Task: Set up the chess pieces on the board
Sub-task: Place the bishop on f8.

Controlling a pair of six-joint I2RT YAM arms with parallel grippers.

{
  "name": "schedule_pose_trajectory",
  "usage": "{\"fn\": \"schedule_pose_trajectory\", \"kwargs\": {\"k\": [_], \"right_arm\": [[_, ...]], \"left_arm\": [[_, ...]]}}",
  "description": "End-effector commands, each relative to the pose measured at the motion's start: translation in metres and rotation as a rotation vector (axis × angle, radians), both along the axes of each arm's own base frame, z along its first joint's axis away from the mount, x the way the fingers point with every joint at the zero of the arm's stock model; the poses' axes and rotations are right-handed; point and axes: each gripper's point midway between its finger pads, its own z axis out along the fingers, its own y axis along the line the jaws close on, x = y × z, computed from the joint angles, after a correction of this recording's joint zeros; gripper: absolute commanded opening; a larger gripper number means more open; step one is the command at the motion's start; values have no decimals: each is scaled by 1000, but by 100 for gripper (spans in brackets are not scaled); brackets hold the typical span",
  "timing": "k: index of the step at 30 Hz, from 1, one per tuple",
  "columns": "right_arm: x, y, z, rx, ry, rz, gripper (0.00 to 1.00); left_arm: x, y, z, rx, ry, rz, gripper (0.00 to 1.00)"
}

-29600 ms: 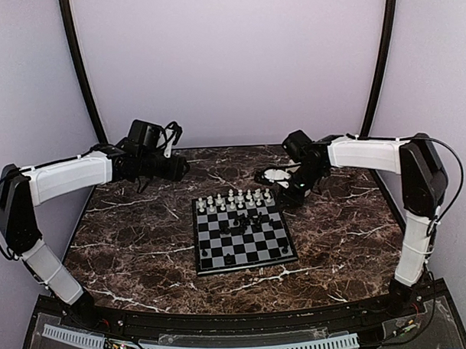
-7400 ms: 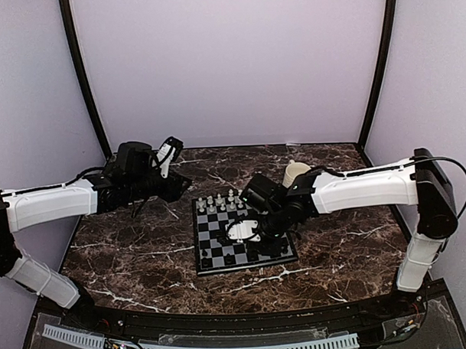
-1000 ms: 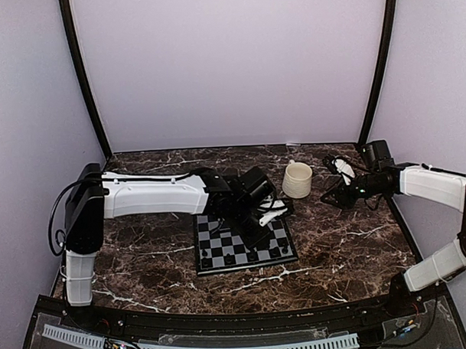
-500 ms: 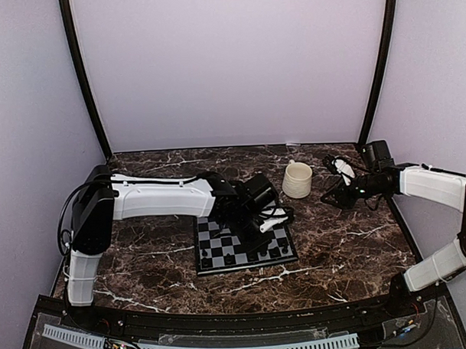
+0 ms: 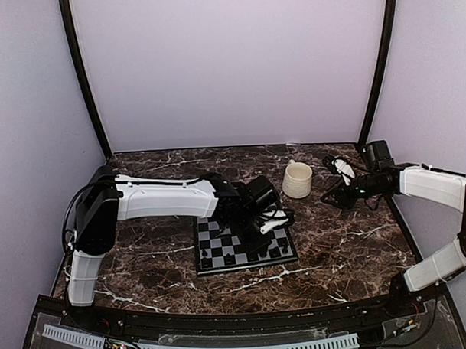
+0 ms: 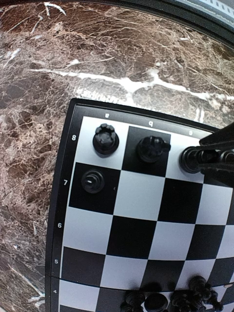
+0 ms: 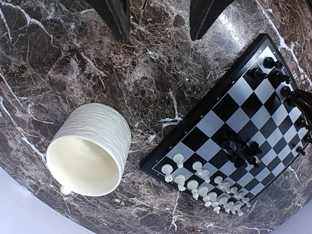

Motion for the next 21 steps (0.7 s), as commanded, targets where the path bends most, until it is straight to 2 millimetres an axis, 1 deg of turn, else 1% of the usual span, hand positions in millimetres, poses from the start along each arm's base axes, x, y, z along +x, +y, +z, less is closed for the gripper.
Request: {"fn": "schedule_pose_trajectory", "kwargs": {"k": [1,6,10,12,15,18,20,21], "right_arm": [[4,-1,0,-1,-21,0,42],[4,-1,0,0,-21,3,42],[4,-1,0,0,-20,3,43],[4,0,0,1,-19,3,42],[3,0,0,1,-18,4,42],[3,-1,0,0,-18,4,43],[3,-1,-1,0,-17,4,42],[4,0,-1,1,-16,4,42]], "left_arm": [[-3,0,6,13,-6,-21,13],[-3,-1,9,8,-8,-20,19],[-2,-6,21,-13,-5,-15,25],[-1,-10,31,-36,-9,-16,30],[-2,-18,54,-90,-10,-28,34],[1,-20,78,-130,-36,-25,37],[9,-20,93,-152,-63,0,38],[19,-16,97,-153,-80,30,38]]}}
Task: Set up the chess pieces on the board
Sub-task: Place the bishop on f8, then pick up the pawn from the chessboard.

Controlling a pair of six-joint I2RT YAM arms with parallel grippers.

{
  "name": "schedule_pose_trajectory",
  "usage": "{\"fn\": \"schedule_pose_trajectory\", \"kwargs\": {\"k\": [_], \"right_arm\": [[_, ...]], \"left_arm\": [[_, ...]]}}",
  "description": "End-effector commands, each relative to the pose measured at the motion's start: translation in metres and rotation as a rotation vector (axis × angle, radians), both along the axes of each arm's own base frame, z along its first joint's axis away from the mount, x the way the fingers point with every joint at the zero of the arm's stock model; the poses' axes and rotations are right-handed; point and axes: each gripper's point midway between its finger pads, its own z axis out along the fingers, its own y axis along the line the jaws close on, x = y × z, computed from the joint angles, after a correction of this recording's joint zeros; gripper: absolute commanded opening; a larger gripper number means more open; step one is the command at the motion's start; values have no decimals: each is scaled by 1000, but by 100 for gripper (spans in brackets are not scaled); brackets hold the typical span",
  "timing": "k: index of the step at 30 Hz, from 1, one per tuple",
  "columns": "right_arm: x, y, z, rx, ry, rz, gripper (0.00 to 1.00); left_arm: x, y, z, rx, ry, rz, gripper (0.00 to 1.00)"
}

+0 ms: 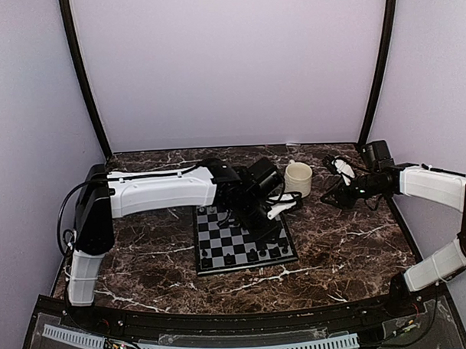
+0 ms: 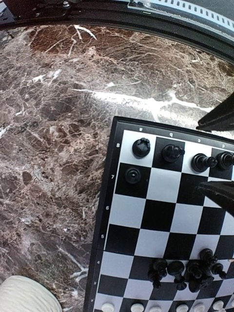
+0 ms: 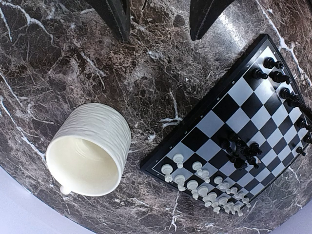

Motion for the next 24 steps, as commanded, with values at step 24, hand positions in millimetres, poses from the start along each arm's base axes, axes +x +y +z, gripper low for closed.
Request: {"fn": "schedule_pose_trajectory", "kwargs": {"k": [24], "right_arm": [[4,-1,-2,-5,-15,-2,42]], "left_arm": [[122,106,-4,49,48,649,30]]}}
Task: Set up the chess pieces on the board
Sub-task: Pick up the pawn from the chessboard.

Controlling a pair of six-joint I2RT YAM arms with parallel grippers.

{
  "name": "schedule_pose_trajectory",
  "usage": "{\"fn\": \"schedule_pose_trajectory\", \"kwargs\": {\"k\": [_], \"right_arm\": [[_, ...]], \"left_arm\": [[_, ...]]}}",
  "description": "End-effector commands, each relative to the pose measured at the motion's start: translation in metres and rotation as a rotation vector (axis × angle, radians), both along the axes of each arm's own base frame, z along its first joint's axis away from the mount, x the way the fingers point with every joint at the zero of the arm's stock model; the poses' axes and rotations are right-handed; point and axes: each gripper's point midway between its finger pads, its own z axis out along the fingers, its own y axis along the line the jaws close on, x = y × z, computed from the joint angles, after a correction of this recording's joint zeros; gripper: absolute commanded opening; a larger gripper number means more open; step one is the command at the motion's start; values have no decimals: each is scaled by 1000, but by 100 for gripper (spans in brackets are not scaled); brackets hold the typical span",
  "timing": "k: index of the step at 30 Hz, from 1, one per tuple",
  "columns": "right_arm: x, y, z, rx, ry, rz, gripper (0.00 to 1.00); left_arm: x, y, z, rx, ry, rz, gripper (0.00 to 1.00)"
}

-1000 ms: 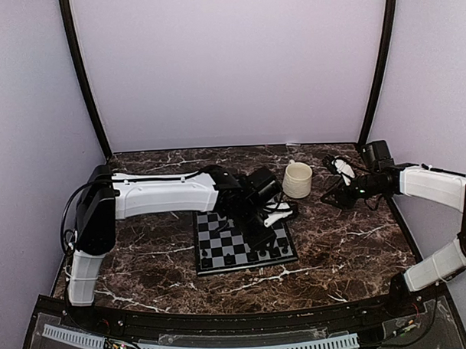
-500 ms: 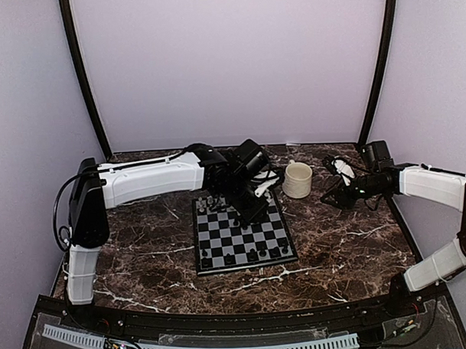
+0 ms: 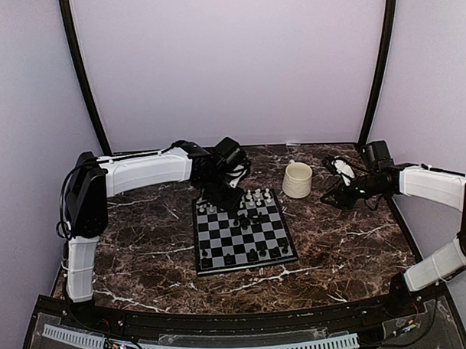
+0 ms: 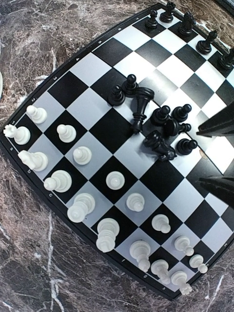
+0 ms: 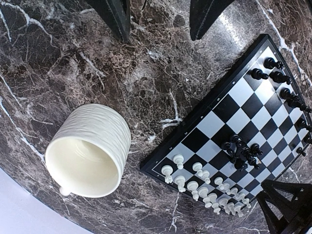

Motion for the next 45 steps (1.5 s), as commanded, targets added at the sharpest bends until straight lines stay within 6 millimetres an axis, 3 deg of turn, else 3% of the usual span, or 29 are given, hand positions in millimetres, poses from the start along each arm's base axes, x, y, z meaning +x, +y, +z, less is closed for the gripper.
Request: {"fn": "schedule_pose_trajectory", "kwargs": {"k": [1,7,26,37,45], "right_arm": [[4,-1,0,-3,-19,-1,43],[3,-1,0,-3,-18,-1,43],[3,-2,-2,-7,-18,-1,43],[4,-2,-1,-7,-20,-2,43],[4,-1,-2,-6,-18,2,43]], "left_arm": [[-2,4,-1,-20,35,27,31],[-4,4,-20,-5,71,19,37],[-10,-1,-44,-2,135,-4,27],[-11,3,-41,22,143,1,15],[-22,17,-7,25,98,11,7]]}}
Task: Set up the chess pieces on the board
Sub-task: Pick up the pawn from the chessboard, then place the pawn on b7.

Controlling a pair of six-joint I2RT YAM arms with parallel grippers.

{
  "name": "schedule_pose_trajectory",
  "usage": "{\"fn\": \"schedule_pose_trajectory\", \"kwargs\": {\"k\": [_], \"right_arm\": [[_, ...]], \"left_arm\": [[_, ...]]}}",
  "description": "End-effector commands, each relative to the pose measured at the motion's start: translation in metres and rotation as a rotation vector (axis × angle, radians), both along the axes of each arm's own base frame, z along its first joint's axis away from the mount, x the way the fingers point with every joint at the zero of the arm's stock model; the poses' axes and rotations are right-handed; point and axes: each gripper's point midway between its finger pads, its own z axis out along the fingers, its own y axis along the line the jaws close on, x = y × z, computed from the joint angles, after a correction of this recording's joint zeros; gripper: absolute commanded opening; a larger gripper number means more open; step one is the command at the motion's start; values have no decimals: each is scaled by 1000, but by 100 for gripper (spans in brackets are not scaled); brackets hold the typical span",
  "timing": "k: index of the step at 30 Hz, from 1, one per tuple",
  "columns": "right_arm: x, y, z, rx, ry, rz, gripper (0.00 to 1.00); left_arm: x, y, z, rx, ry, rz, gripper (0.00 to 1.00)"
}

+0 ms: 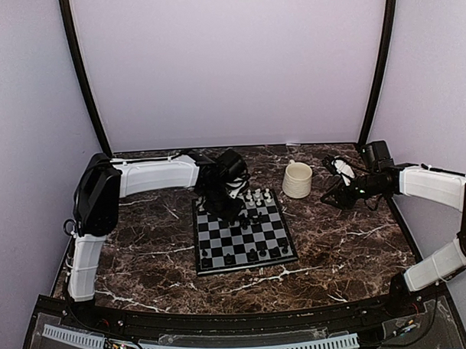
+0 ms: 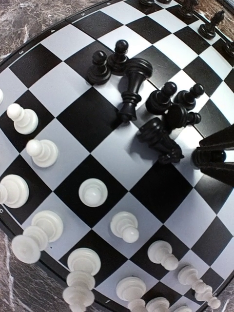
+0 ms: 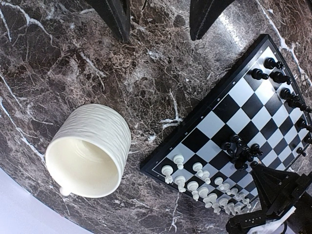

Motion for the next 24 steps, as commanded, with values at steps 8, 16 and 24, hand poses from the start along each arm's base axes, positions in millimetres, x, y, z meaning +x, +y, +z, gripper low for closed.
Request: {"fn": "schedule_pose_trajectory", "kwargs": {"k": [8,16,24], "right_arm": [[4,-1,-3,-5,-13,3,43],[3,0,-1,0,-13,8,43],[2,-1,2,2,-26,7,42]], "left_arm": [[-51,34,46,34,-66,-79,7],[-97,36,22,67,20,-173,7],[-104,40,14,92,39,-165,6]]}}
